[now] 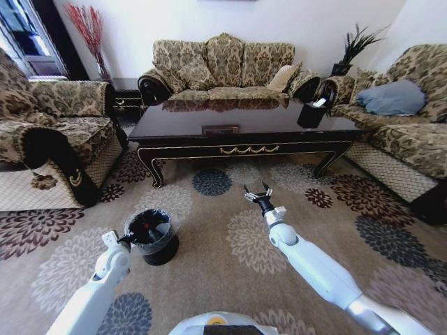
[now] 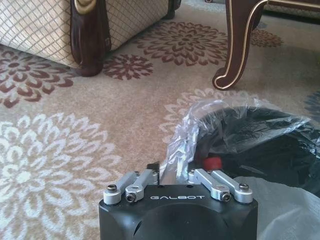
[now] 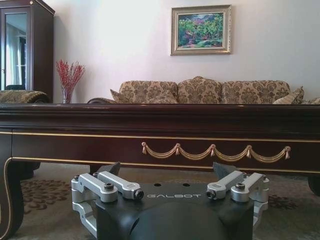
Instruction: Move to the front of the table and pick up the trash from the floor, then place it into the trash bin.
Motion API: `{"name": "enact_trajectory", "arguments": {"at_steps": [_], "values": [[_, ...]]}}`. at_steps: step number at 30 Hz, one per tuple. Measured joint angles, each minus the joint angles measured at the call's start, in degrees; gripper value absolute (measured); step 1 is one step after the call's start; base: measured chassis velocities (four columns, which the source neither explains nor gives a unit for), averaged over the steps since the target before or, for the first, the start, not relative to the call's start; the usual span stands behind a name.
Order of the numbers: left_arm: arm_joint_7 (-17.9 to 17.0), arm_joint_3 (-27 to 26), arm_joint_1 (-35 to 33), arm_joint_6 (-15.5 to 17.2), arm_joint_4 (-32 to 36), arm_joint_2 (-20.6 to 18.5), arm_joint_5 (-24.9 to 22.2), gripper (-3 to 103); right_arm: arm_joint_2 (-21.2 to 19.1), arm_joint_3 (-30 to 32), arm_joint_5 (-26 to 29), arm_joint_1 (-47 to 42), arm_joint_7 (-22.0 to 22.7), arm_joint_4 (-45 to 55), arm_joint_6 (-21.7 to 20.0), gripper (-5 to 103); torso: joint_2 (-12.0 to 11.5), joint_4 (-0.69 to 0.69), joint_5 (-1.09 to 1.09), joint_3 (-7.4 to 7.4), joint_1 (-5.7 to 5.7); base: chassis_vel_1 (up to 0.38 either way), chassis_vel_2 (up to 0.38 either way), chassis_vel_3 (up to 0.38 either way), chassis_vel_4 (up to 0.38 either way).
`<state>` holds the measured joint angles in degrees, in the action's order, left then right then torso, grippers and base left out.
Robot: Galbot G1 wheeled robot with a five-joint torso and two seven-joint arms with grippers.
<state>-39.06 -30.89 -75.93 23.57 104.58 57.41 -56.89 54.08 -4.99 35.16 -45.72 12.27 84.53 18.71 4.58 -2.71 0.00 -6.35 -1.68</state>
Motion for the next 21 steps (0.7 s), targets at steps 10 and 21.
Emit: {"name": "enact_trajectory", "arguments": {"at_steps": [10,21], "values": [[-2.36,-10.16,-12.47,0.83,15.97,-3.41,1.28,64,-0.86,1.25,-0.89,-2.20,0.00,1.18,0.16,100,0.00,0.01,0.00,0.00,0.00,0.000,0.000,0.000,0.000],[21.98,-19.97,-19.97,-17.02,17.64,-2.25,7.67,95,-0.16,5.96,1.50,-4.99,0.42,2.47,-0.02,100,0.00,0.01,-0.02,0.00,0.00,0.000,0.000,0.000,0.000]]}}
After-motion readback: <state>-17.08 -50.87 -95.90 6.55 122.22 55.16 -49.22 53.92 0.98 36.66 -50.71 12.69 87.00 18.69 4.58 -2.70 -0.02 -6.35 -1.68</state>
